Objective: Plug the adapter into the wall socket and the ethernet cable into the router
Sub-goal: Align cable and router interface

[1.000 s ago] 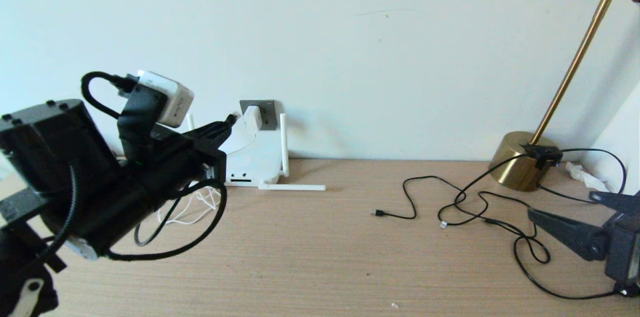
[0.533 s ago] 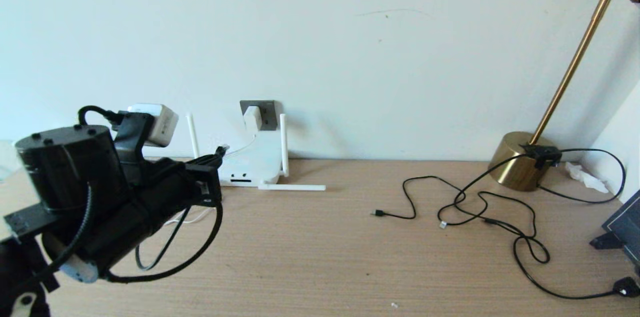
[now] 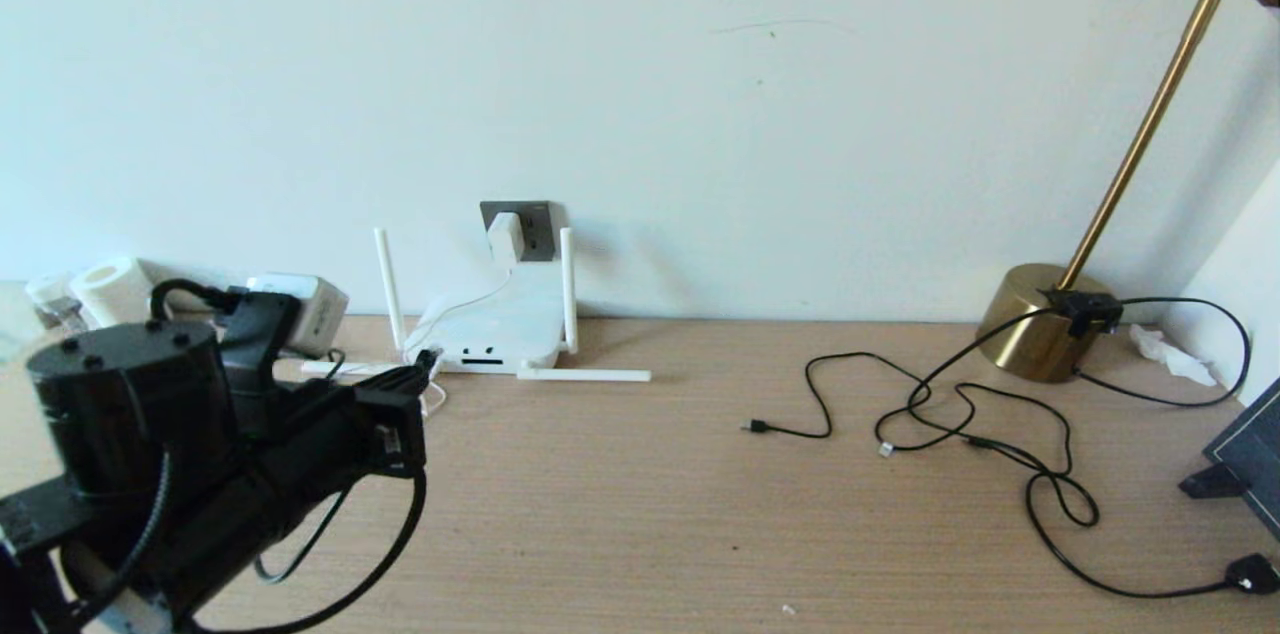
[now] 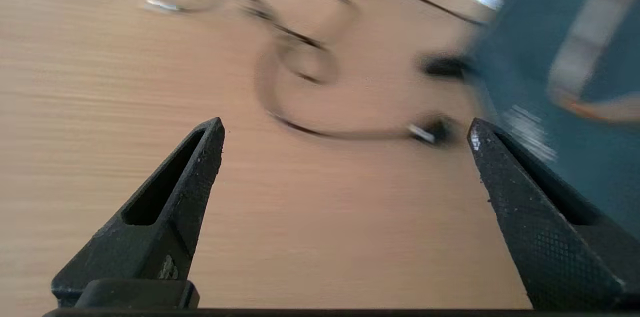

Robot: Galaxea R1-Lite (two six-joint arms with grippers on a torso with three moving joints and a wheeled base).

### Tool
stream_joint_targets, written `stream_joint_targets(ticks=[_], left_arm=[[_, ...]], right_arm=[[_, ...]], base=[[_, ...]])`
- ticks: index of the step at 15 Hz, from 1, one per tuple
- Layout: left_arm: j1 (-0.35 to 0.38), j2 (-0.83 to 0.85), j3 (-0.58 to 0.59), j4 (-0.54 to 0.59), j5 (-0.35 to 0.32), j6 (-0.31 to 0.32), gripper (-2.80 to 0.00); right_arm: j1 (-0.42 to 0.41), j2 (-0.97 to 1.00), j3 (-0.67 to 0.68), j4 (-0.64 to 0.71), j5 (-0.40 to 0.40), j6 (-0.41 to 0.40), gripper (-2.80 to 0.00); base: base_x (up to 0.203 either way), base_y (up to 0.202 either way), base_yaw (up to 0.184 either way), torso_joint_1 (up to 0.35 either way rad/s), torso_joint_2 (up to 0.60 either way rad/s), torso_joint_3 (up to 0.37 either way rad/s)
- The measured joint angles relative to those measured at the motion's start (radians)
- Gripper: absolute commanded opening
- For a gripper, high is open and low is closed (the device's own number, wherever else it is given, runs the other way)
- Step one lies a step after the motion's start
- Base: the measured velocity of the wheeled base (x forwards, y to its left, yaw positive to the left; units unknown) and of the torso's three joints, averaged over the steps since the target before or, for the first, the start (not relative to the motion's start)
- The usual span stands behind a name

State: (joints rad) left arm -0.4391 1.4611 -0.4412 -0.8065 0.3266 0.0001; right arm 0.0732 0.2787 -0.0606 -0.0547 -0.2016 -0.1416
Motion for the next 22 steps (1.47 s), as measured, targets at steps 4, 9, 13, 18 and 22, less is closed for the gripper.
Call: stream_joint_targets(ticks=[4,9,13,18,22], left_arm=[[-0.003,-0.008,0.099,-0.104,0.007,-0.016,-2.8],[-0.003,0.063,0.105,-0.109,0.055,-0.018,-2.8],[-0.005,0.208,0.056,-0.114,0.084,-0.096,-2.8],[-0.002,0.382,-0.043,-0.164,0.09,-0.144,-2.8],[0.0,0.481,-0.112,-0.212,0.1,-0.139,-2.8]], right_arm=[[-0.006,-0.016,0.047,-0.029,0.145,-0.026,0.0],[-0.107,-0.015,0.053,0.01,0.178,-0.033,0.0],[-0.137,-0.013,0.053,0.023,0.218,-0.036,0.0],[-0.096,-0.138,0.047,0.096,0.235,0.03,0.0],[-0.084,-0.25,0.057,0.057,0.221,0.036,0.0]], base=[[0.0,0.0,0.0,0.0,0.0,0.0],[0.0,0.0,0.0,0.0,0.0,0.0],[0.0,0.0,0.0,0.0,0.0,0.0],[0.0,0.0,0.0,0.0,0.0,0.0],[0.0,0.0,0.0,0.0,0.0,0.0]])
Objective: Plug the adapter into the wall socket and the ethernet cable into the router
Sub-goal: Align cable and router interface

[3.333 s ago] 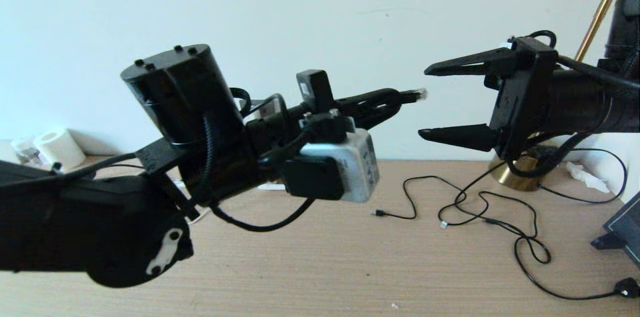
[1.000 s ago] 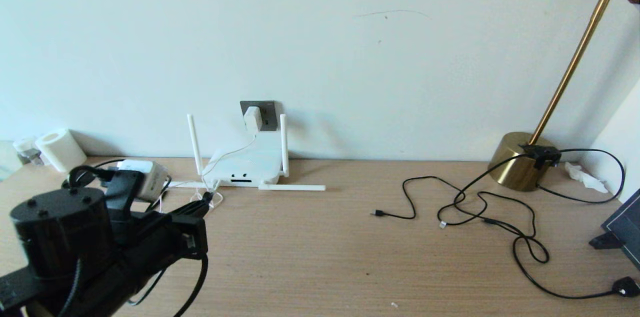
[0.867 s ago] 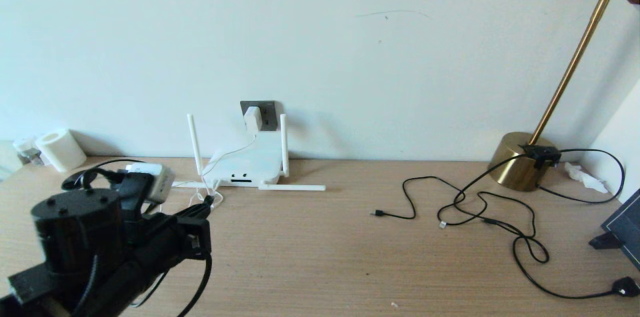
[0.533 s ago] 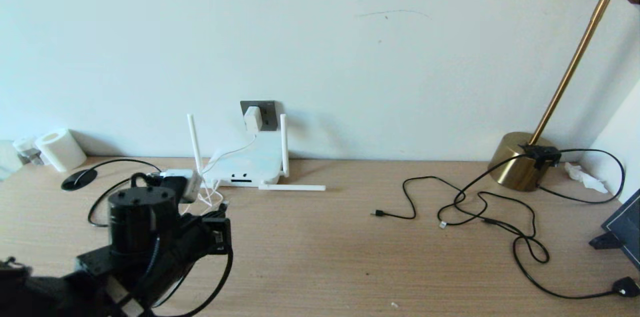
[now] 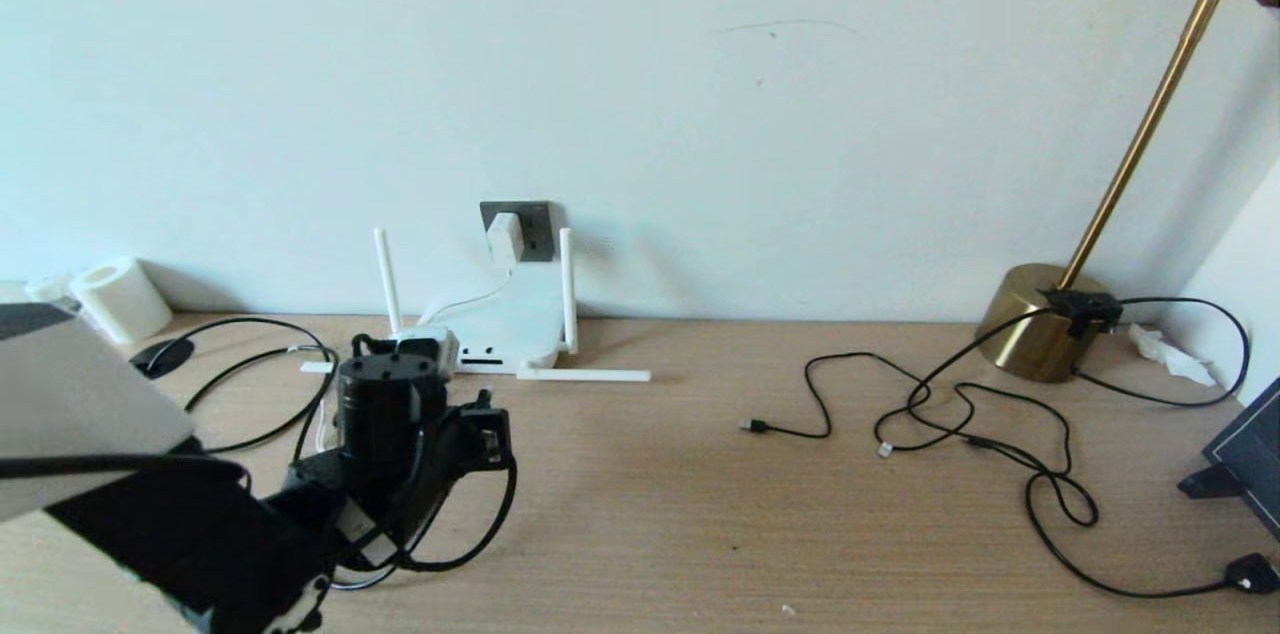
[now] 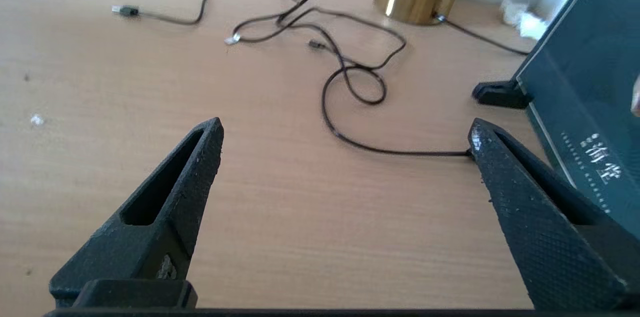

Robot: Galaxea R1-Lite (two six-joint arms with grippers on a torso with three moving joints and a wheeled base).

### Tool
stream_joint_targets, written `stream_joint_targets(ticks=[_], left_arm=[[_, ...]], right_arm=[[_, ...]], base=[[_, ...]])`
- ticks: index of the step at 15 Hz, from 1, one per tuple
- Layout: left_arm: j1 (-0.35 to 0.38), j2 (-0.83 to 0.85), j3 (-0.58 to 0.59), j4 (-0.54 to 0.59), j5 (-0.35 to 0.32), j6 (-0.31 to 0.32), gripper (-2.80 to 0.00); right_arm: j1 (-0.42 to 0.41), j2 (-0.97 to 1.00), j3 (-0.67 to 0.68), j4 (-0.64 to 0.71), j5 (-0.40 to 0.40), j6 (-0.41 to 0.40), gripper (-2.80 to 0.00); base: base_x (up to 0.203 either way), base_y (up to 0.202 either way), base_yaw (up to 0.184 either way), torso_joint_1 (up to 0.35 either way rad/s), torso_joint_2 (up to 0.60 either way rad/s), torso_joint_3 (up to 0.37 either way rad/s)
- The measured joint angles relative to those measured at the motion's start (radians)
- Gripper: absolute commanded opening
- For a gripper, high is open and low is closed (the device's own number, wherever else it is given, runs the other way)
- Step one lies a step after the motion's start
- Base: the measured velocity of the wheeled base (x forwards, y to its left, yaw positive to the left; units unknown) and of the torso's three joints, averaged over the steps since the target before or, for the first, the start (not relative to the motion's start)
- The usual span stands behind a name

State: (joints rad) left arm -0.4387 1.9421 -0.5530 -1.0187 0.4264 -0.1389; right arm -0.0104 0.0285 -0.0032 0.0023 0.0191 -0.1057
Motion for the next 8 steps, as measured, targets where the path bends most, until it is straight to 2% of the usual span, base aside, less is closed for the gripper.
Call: stream_joint_targets(ticks=[8], left_arm=[[0.002,0.048,-0.009,-0.012,0.02,-0.004,-2.8]], right_arm=[[0.001,-0.028,0.003,-0.005,0.001,0.025,0.0]], base=[[0.0,0.0,0.0,0.0,0.0,0.0]])
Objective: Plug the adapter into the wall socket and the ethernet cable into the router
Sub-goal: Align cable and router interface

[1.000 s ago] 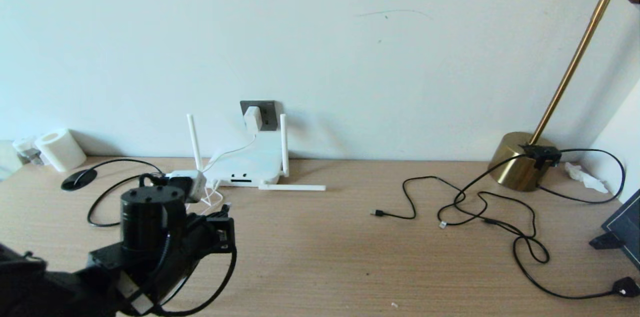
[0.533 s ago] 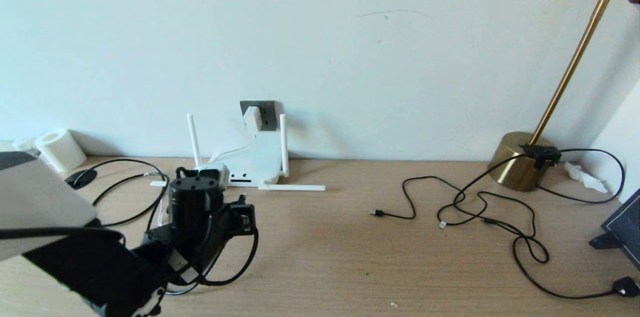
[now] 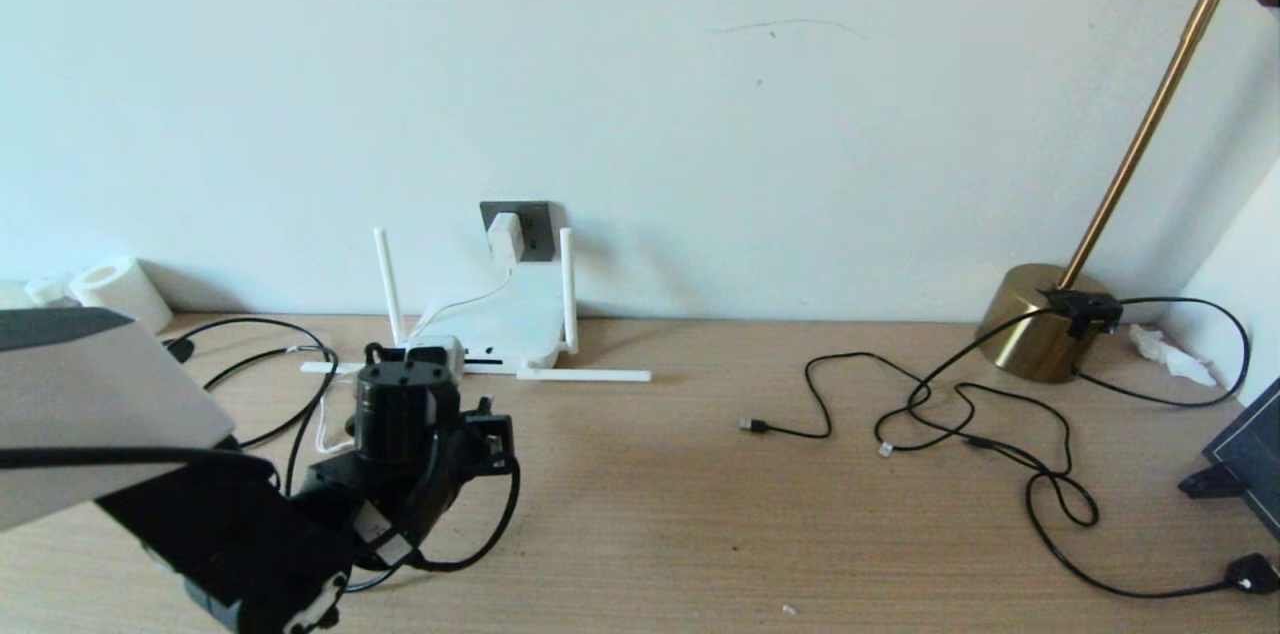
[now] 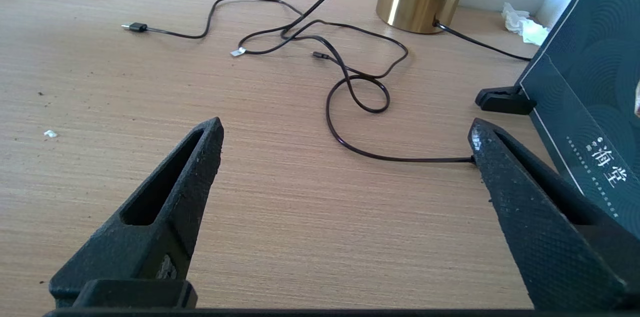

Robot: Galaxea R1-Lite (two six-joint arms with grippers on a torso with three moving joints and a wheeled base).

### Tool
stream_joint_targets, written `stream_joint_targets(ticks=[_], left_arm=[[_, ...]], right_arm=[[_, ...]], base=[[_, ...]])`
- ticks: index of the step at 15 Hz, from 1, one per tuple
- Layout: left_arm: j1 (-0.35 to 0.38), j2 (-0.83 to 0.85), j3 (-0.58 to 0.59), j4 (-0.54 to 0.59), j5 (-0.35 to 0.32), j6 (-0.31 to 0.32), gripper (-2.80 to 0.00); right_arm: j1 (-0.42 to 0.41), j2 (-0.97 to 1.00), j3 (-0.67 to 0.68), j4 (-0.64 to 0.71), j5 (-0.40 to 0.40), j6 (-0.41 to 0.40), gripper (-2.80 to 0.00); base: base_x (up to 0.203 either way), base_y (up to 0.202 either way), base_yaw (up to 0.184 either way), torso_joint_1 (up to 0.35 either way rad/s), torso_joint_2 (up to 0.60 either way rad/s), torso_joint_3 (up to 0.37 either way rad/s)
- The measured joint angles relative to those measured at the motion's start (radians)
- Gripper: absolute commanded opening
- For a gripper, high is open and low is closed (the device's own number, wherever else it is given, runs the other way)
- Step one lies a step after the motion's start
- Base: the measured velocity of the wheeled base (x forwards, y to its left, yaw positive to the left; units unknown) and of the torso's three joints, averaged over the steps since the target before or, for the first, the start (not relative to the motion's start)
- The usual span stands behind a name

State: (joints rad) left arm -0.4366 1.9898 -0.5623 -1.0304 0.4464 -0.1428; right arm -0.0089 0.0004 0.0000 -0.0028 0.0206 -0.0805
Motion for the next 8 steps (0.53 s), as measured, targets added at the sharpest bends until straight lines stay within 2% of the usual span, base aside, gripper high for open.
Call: stream_joint_targets(ticks=[8], left_arm=[[0.013,0.007,-0.007,0.0,-0.008,0.0,-2.8]], right_arm=[[0.0,0.0,0.0,0.0,0.001,0.0,0.0]], base=[[0.0,0.0,0.0,0.0,0.0,0.0]])
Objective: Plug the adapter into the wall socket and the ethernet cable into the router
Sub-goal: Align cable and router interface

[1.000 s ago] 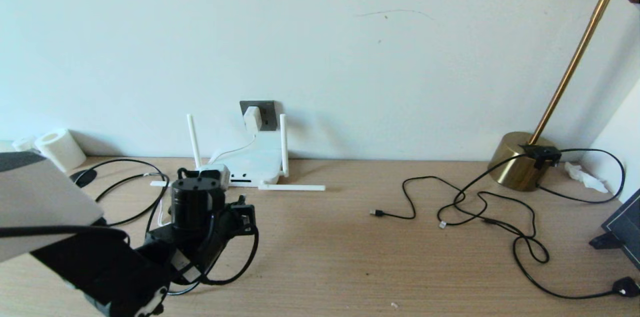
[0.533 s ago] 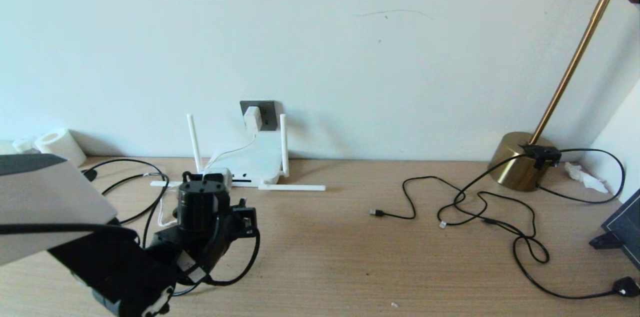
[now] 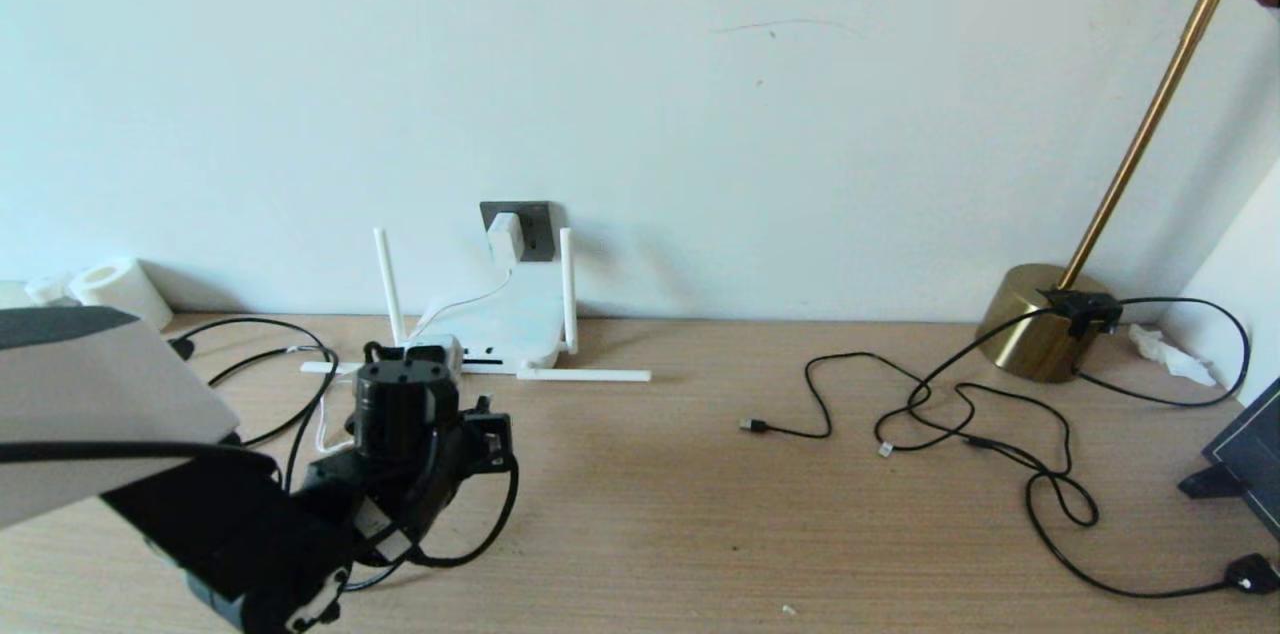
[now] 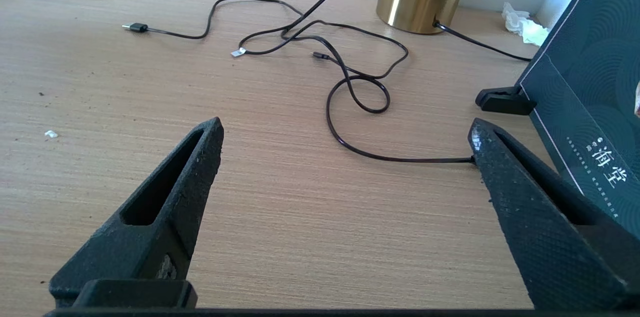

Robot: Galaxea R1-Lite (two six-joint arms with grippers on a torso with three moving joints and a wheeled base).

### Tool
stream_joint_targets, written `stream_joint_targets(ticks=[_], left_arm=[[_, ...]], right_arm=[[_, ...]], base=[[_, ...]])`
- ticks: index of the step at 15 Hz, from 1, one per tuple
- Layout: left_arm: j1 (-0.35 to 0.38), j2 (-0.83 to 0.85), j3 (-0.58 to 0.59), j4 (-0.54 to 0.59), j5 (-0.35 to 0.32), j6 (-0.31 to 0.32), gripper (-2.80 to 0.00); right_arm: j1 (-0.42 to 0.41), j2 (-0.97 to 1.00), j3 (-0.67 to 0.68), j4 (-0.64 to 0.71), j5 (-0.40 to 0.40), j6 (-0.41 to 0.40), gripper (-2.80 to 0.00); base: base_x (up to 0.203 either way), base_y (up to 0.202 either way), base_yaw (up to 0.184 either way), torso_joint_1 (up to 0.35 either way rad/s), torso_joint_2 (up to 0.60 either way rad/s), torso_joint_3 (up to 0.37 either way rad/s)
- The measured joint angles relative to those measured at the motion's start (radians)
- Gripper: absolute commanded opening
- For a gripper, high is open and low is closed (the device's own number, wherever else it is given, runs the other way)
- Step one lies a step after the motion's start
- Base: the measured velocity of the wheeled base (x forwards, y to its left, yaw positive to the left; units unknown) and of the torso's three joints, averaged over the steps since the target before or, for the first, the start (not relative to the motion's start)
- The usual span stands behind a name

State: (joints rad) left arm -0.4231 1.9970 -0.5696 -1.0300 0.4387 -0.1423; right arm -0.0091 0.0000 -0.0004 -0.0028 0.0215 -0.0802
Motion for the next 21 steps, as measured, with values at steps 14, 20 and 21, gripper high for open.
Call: stream_joint_targets(ticks=[14,20,21], left_arm=[[0.064,0.06,-0.053,0.001,-0.124,0.016,-2.8],[0.086,0.073,-0.074,0.0,-0.135,0.015,-2.8],[0.089,0.074,-0.077,0.001,-0.145,0.014,-2.8]], right_arm=[[0.0,0.0,0.0,0.0,0.0,0.0,0.0],[0.0,0.0,0.0,0.0,0.0,0.0,0.0],[0.0,0.0,0.0,0.0,-0.001,0.0,0.0]], base=[[0.0,0.0,0.0,0.0,0.0,0.0],[0.0,0.0,0.0,0.0,0.0,0.0],[0.0,0.0,0.0,0.0,0.0,0.0]])
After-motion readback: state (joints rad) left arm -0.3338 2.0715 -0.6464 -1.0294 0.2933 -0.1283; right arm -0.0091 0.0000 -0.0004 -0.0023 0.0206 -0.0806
